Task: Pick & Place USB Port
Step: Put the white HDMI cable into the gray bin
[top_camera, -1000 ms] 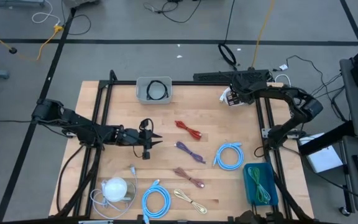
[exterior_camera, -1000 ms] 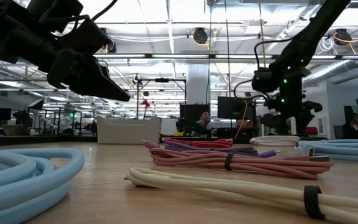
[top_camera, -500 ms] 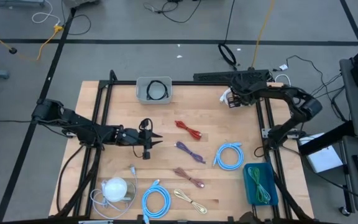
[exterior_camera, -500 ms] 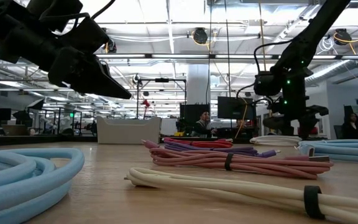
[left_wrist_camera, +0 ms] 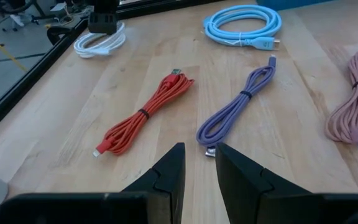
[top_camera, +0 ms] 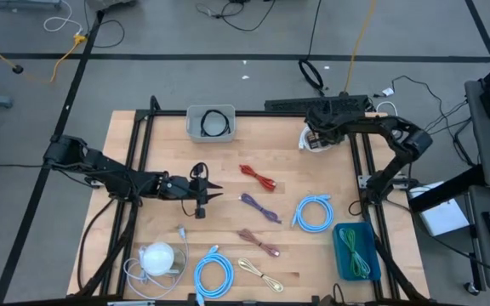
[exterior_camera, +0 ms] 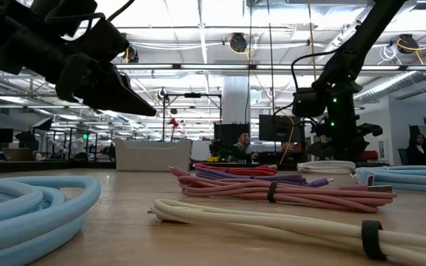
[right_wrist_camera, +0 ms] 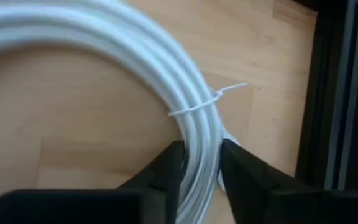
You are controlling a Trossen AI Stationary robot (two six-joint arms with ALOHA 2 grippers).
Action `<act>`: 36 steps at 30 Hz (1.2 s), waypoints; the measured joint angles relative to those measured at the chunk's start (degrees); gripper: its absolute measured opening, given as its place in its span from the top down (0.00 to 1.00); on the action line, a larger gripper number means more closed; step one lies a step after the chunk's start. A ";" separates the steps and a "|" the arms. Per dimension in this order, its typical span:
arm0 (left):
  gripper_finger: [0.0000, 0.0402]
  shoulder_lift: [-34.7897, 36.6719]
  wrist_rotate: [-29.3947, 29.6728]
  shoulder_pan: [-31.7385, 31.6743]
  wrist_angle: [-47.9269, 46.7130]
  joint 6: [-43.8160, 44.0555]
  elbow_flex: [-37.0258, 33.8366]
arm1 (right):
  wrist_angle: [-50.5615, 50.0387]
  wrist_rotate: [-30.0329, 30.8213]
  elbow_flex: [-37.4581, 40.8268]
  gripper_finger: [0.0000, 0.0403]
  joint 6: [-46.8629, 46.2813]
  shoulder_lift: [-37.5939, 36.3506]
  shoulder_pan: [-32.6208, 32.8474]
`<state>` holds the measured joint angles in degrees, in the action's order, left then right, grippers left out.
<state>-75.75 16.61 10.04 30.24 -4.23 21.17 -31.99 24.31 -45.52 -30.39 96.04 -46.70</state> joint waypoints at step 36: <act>0.69 -0.01 -15.77 -22.72 19.55 20.07 3.44 | 24.75 42.22 0.20 0.93 -4.66 -18.58 52.14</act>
<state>-75.75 0.84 -12.68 49.79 15.84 24.60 -7.24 66.53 -45.32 -35.05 77.47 5.44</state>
